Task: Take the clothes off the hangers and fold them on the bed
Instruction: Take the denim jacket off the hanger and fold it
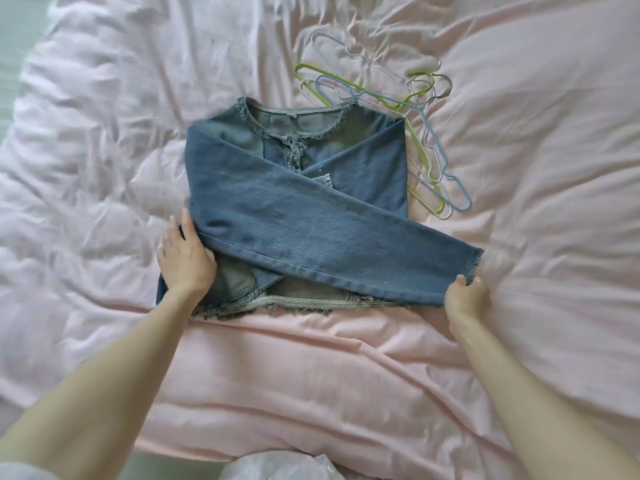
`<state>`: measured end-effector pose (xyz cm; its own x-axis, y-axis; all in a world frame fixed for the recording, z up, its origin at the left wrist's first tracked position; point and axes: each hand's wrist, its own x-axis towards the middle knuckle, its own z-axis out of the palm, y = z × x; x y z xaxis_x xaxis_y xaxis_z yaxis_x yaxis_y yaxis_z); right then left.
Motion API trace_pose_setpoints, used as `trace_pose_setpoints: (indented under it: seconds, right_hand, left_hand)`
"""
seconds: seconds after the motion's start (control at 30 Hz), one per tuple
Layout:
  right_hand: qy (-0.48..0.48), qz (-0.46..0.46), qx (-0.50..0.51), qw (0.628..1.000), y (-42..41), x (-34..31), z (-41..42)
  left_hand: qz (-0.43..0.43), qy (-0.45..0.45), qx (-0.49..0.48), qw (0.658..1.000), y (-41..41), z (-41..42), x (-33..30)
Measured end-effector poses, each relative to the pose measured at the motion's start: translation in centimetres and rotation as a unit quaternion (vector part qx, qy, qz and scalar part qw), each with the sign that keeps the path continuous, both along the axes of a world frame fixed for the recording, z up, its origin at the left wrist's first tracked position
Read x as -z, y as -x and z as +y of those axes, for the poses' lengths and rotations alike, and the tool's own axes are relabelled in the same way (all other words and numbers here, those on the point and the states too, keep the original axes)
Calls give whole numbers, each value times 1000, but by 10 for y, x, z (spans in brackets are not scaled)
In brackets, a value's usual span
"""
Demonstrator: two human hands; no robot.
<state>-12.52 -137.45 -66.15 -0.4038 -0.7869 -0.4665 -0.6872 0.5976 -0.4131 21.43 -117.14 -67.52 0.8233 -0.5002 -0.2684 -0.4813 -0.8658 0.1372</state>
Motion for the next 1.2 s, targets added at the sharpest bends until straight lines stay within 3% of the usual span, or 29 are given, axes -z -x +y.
trace_pose_setpoints:
  seconds: [0.2,0.4,0.5,0.57,0.67,0.83,1.0,1.2]
  right_hand:
    - [34,24,12,999,-2,-2,-4]
    - [41,28,15,999,-15,-8,-1]
    - [23,26,24,999,-18,-9,6]
    - [19,31,18,999,-17,-9,10]
    - [13,27,7,1000,-17,-12,10]
    - [27,30,-29,999,-17,-21,6]
    - [89,31,-59,994,-39,-44,5]
    - [152,-99,-199,963,-130,-71,23]
  left_hand:
    - [14,33,-94,995,-32,3,2]
    - [90,71,-148,982,-55,27,17]
    - [58,87,-180,978,-38,14,13]
    - [6,98,-126,987,-21,5,7]
    - [-27,120,58,991,-1,-7,7]
    - [37,18,223,974,37,-22,16]
    - [82,-44,272,958,52,-33,18]
    - [121,-27,304,945,42,-28,12]
